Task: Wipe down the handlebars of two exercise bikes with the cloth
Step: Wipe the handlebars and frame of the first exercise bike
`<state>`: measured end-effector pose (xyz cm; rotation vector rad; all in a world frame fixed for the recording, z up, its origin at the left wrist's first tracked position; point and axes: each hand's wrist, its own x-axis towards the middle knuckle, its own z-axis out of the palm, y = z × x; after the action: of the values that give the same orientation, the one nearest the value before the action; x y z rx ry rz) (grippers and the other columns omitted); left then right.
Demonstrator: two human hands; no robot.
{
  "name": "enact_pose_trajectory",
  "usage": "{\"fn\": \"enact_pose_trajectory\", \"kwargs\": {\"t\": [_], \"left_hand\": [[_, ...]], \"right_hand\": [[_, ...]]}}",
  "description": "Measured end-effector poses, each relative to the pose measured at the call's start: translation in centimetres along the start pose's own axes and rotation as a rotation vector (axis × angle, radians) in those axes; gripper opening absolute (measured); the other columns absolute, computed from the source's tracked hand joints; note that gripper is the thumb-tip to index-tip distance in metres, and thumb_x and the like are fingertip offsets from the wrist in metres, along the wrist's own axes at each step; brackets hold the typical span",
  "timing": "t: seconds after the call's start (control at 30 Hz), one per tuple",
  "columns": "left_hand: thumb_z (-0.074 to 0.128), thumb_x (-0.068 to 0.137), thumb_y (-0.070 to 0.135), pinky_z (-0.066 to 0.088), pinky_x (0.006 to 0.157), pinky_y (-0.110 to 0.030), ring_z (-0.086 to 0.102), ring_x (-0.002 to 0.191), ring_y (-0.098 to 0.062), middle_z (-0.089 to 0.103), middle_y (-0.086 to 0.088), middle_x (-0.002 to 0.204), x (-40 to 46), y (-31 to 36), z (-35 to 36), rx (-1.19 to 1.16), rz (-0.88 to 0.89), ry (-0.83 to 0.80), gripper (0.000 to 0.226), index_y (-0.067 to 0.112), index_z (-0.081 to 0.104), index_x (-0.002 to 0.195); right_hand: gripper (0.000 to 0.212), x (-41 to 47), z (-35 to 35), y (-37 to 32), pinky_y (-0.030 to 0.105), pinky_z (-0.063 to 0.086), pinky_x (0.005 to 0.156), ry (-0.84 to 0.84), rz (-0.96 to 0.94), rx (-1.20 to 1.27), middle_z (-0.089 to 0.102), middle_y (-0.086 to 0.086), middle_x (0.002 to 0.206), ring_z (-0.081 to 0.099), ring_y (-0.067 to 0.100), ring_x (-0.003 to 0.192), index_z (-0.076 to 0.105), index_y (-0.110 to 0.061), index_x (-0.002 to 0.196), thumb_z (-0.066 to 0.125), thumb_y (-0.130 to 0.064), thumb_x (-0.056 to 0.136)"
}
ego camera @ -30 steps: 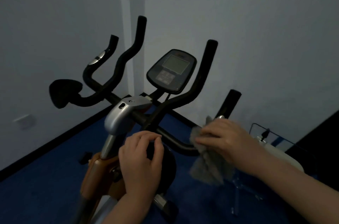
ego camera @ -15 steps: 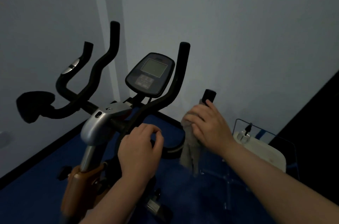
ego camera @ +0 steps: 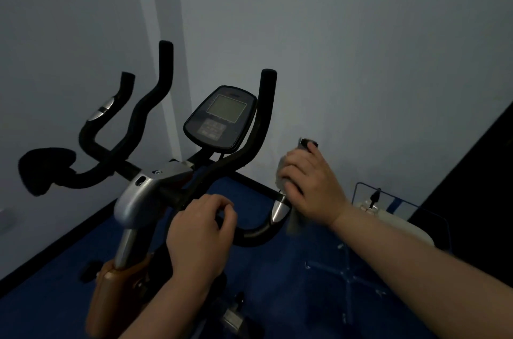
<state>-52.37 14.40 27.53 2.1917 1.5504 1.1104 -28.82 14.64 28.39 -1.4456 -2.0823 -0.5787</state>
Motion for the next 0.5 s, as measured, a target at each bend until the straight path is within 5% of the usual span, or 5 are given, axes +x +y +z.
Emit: {"fn": "enact_pose_trajectory", "kwargs": {"t": [0.1,0.3,0.37,0.43,0.5], "left_hand": [[0.063,0.082,0.025,0.043,0.054,-0.028,0.054,0.060,-0.005,0.061,0.014,0.069,0.0,0.1,0.0,0.007,-0.005,0.007,0.008,0.030,0.064,0.076],[0.064,0.082,0.024,0.034,0.052,-0.021,0.046,0.054,-0.002,0.059,0.017,0.068,0.0,0.3,-0.2,0.003,-0.029,0.008,0.009,0.030,0.064,0.075],[0.064,0.082,0.024,0.033,0.052,-0.019,0.046,0.054,-0.001,0.059,0.017,0.068,0.0,0.4,-0.2,0.006,-0.039,0.006,0.009,0.029,0.064,0.075],[0.065,0.081,0.023,0.032,0.052,-0.018,0.049,0.056,-0.002,0.060,0.017,0.068,0.0,0.3,-0.2,0.010,-0.039,0.008,0.009,0.029,0.064,0.075],[0.065,0.081,0.023,0.031,0.052,-0.016,0.050,0.057,-0.002,0.060,0.017,0.068,0.0,0.3,-0.2,0.013,-0.040,0.008,0.009,0.029,0.065,0.074]], "right_hand": [[0.025,-1.4,1.4,-1.4,0.044,0.020,0.116,-0.027,-0.031,0.049,0.060,0.009,0.100,0.054,0.022,0.099,0.067,-0.009,0.093,0.056,-0.029,0.082],[0.021,3.7,-1.3,5.1,0.041,0.035,0.108,-0.039,-0.393,-0.285,0.062,0.005,0.087,0.058,0.024,0.086,0.065,-0.015,0.083,0.050,-0.028,0.089],[0.020,4.5,-1.5,5.3,0.038,0.050,0.087,-0.027,-0.290,-0.190,0.062,0.007,0.086,0.057,0.025,0.082,0.066,-0.011,0.082,0.052,-0.026,0.088],[0.023,4.6,-1.4,4.8,0.030,0.050,0.067,0.011,-0.058,-0.017,0.061,0.005,0.089,0.055,0.021,0.083,0.065,-0.010,0.086,0.051,-0.028,0.088],[0.023,4.3,-0.7,3.9,0.020,0.043,0.069,0.116,0.240,0.205,0.058,0.001,0.090,0.053,0.013,0.083,0.063,-0.012,0.091,0.048,-0.029,0.090]]}}
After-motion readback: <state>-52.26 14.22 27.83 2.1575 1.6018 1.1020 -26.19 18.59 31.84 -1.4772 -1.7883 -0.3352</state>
